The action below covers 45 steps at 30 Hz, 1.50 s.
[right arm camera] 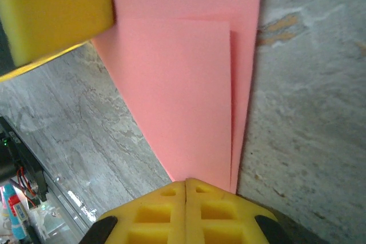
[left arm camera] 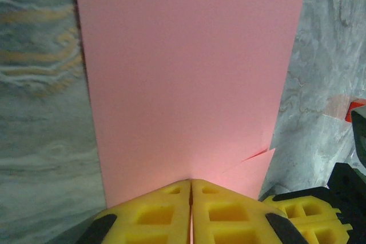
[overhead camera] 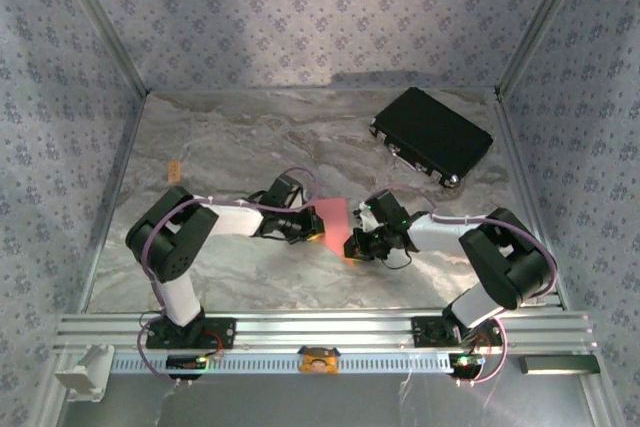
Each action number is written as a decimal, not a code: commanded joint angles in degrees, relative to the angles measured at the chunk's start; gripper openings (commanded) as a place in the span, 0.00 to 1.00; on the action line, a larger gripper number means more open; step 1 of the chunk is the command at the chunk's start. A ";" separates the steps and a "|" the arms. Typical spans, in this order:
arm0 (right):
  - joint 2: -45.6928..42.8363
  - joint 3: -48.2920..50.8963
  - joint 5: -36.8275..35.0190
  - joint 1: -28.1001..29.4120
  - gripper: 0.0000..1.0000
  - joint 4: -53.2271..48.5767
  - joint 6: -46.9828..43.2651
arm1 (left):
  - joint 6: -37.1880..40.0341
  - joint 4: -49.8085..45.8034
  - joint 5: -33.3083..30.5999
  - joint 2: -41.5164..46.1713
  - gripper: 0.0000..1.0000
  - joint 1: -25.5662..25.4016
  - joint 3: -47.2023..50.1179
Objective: Fold a paper plane with a square sheet of paper (pick it up from the middle)
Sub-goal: Third fold the triangle at the center of the table.
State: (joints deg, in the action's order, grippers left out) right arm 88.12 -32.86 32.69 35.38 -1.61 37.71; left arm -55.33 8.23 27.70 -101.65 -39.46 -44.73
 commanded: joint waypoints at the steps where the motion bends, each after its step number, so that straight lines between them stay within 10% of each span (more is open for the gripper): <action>1: -0.59 1.77 -2.52 -0.40 0.00 -5.62 -0.67 | 2.50 -6.88 -5.18 0.05 0.08 2.23 0.33; 20: -4.89 -3.97 0.44 0.95 0.02 -5.74 -1.26 | 4.93 -7.79 -3.15 -0.78 0.09 2.44 -1.00; 30: 9.36 -16.84 -2.34 5.13 0.02 -8.09 -5.81 | 5.14 -7.44 -2.65 -1.63 0.09 1.69 -1.85; 45: 5.46 -7.64 -0.12 0.99 0.05 -5.55 -5.72 | 6.02 -7.97 -2.60 -2.23 0.09 1.83 -1.76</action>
State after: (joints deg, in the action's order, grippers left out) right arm 96.14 -43.05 31.88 37.17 -5.08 32.67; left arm -50.92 4.08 27.46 -101.47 -37.50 -46.35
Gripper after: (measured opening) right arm 0.062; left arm 0.086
